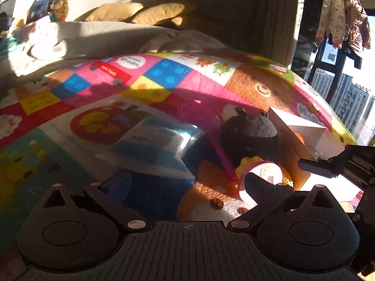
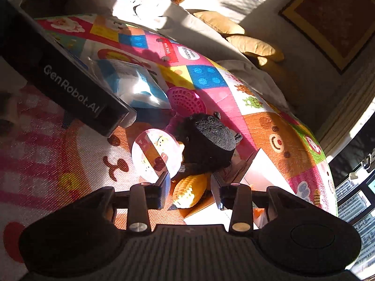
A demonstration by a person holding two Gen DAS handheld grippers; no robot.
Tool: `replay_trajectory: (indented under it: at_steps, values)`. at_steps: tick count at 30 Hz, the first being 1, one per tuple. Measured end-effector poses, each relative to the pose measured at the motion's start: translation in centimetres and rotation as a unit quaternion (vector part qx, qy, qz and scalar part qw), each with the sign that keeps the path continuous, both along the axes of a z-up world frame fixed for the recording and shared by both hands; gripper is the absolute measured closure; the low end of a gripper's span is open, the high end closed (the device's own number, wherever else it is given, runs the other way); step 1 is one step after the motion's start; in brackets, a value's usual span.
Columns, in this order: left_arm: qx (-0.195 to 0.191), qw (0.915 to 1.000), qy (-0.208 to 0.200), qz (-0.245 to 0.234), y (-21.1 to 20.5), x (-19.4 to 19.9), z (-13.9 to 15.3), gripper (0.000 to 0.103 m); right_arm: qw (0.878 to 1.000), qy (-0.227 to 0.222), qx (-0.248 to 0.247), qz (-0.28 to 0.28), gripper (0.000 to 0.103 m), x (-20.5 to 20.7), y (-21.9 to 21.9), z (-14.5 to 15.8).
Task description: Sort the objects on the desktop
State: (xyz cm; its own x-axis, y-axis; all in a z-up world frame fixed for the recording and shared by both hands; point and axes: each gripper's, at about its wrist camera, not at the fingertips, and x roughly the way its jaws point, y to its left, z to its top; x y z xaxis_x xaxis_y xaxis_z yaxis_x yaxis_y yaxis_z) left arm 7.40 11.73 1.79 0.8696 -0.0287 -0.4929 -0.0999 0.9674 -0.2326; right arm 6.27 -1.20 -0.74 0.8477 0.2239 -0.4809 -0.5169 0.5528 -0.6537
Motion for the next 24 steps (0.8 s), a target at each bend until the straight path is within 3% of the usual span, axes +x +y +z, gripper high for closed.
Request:
replay_trajectory:
  at_steps: [5, 10, 15, 21, 24]
  values:
    - [-0.013, 0.9999, -0.001, -0.001, 0.3, 0.0, -0.2, 0.0, 0.998, -0.004, -0.058, -0.009, 0.072, 0.5, 0.8, -1.9]
    - [-0.026, 0.9996, -0.003, 0.004, 0.7, 0.0, -0.3, 0.0, 0.997, -0.015, -0.074, -0.015, 0.074, 0.4, 1.2, -2.5]
    - [-0.027, 0.9995, -0.015, 0.004, 0.8, -0.4, -0.3, 0.0, 0.999, -0.012, -0.035, -0.008, 0.074, -2.8, -0.4, -0.2]
    - [0.007, 0.9991, -0.04, -0.01, -0.5, -1.0, 0.1, 0.0, 0.997, 0.057, 0.046, -0.029, 0.074, -7.0, -5.0, 2.7]
    - [0.044, 0.9982, -0.036, -0.02, -1.8, -1.0, 0.3, 0.0, 0.991, 0.088, 0.087, -0.051, 0.074, -8.4, -8.2, 3.2]
